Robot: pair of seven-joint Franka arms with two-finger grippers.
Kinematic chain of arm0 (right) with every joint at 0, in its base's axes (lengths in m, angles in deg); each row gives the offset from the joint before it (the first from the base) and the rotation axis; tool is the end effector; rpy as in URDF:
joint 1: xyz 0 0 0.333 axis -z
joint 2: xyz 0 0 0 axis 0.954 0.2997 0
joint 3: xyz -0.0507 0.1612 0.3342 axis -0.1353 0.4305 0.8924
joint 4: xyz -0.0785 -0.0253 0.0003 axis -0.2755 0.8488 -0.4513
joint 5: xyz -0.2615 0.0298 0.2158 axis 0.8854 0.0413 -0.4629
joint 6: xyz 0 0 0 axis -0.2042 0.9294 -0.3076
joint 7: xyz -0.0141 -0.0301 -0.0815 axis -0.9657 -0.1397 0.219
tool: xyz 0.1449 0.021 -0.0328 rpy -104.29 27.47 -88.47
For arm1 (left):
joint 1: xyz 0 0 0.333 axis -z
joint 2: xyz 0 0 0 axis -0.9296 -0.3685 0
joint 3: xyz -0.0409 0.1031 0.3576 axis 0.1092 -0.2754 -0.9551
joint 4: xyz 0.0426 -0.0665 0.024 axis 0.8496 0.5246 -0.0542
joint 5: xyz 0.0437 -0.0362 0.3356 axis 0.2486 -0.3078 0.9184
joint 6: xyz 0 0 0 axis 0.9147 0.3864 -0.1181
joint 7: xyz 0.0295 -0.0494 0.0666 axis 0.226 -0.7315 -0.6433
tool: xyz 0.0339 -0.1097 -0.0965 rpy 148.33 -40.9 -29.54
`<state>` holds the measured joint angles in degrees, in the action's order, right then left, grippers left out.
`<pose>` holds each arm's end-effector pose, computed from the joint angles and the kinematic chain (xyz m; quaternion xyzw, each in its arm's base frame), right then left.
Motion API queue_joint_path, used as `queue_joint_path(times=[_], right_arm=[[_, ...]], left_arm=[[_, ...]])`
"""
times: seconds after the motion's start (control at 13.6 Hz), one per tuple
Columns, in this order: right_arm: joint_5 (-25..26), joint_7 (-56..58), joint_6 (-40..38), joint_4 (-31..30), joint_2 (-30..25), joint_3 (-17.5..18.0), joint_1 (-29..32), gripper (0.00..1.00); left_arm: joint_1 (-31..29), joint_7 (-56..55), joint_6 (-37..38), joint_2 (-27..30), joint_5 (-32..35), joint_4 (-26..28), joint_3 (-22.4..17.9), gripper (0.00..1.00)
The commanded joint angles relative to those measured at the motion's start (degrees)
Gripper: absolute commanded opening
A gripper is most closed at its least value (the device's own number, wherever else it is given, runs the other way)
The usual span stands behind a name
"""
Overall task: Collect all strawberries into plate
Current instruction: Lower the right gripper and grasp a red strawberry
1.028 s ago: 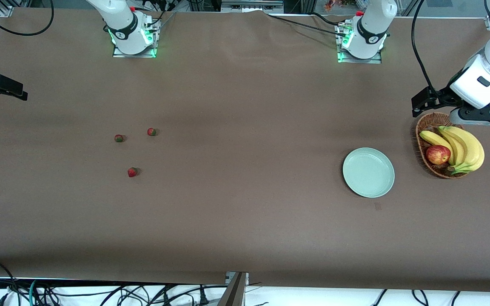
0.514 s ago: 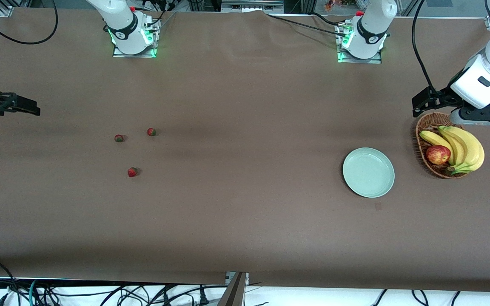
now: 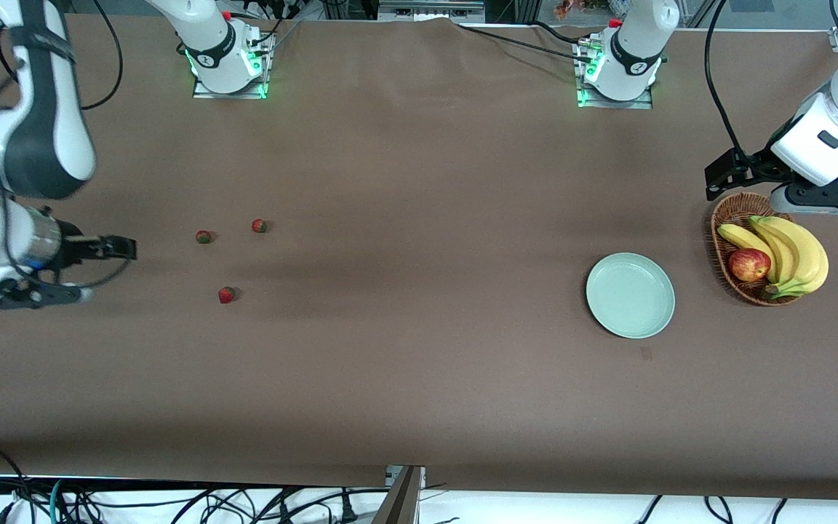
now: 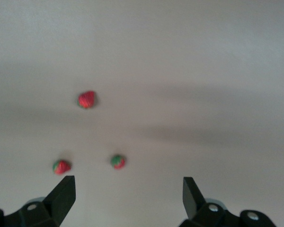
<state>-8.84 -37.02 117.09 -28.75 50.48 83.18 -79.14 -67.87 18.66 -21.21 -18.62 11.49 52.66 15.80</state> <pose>0.6233 0.0098 0.4375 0.9936 0.0639 -0.0887 0.0299 0.5104 -0.0459 0.6126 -0.9996 0.0193 0.0067 0.0168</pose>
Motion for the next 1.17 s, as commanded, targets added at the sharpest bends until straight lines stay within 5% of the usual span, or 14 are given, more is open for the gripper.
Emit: queue_joint_path(times=[0.0,0.51,1.1], right_arm=[[-1.10,-4.08,5.56,-0.83,4.29,-0.16,-2.11,1.00],[-5.48,-7.36,22.18,-9.09,11.85,-0.16,-3.88,1.00],[-9.02,-8.77,27.64,-9.72,15.54,-0.16,-6.16,1.00]], left_arm=[[-0.33,1.31,1.33,-0.20,-0.67,-1.41,0.09,1.00],[-0.33,1.31,1.42,-0.20,-0.67,-1.32,0.01,1.00],[-0.24,1.13,3.00,-0.20,-0.67,-1.06,0.62,1.00]])
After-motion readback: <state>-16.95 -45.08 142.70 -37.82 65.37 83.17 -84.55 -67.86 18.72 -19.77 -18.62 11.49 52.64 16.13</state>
